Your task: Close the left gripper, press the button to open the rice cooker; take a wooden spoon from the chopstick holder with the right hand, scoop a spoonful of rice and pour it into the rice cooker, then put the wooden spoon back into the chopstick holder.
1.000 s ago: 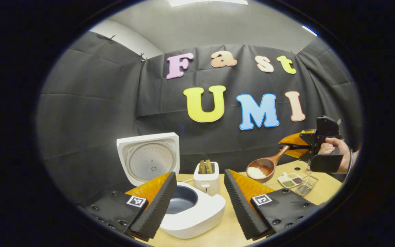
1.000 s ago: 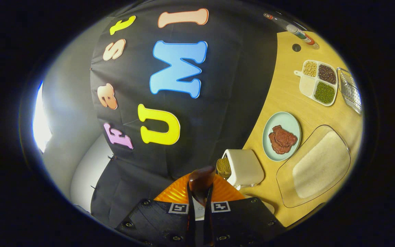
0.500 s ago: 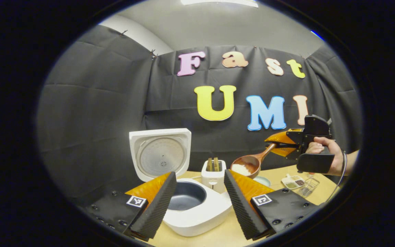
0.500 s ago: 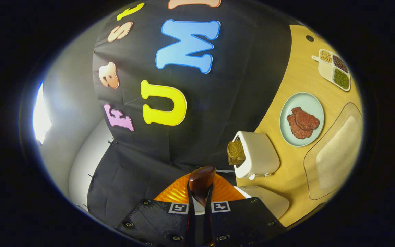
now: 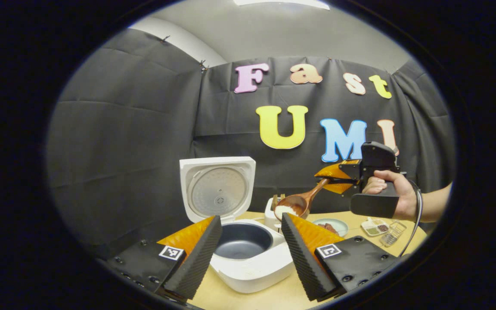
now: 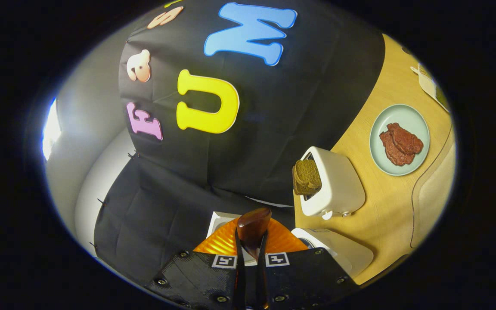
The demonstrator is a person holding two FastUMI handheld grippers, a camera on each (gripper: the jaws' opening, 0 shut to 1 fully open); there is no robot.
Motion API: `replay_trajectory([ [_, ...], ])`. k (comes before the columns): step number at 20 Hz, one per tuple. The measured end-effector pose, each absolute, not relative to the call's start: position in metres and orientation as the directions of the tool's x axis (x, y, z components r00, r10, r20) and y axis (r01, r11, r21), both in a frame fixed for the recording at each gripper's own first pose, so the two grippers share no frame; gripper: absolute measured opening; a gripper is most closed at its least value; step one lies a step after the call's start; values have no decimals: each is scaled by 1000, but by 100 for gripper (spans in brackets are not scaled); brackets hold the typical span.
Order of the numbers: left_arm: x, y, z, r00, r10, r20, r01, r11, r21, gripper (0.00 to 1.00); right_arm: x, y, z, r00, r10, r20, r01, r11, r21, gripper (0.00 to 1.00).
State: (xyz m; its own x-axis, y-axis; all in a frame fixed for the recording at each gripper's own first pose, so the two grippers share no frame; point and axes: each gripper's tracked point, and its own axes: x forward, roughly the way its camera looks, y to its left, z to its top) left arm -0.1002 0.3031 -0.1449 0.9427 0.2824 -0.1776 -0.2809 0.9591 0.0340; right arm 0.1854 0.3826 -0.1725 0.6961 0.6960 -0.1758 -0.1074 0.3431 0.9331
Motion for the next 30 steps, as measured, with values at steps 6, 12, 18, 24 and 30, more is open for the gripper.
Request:
replay_trajectory([
  [6, -111, 310, -151, 936, 298, -187, -298, 954, 27, 93, 189, 439, -190, 638, 736, -226, -197, 440, 876, 10],
  [12, -121, 314, -158, 929, 311, -199, -308, 950, 47, 99, 189, 486, -213, 604, 743, -290, -287, 542, 790, 10],
  [18, -139, 322, -159, 914, 353, -197, -352, 935, 42, 96, 177, 542, -243, 567, 733, -376, -532, 675, 511, 10],
  [24, -161, 337, -158, 893, 405, -198, -406, 913, 40, 96, 148, 589, -260, 515, 742, -428, -768, 622, 153, 10],
  [30, -173, 343, -156, 880, 433, -197, -435, 900, 35, 96, 108, 607, -251, 464, 794, -391, -884, 392, -253, 10],
])
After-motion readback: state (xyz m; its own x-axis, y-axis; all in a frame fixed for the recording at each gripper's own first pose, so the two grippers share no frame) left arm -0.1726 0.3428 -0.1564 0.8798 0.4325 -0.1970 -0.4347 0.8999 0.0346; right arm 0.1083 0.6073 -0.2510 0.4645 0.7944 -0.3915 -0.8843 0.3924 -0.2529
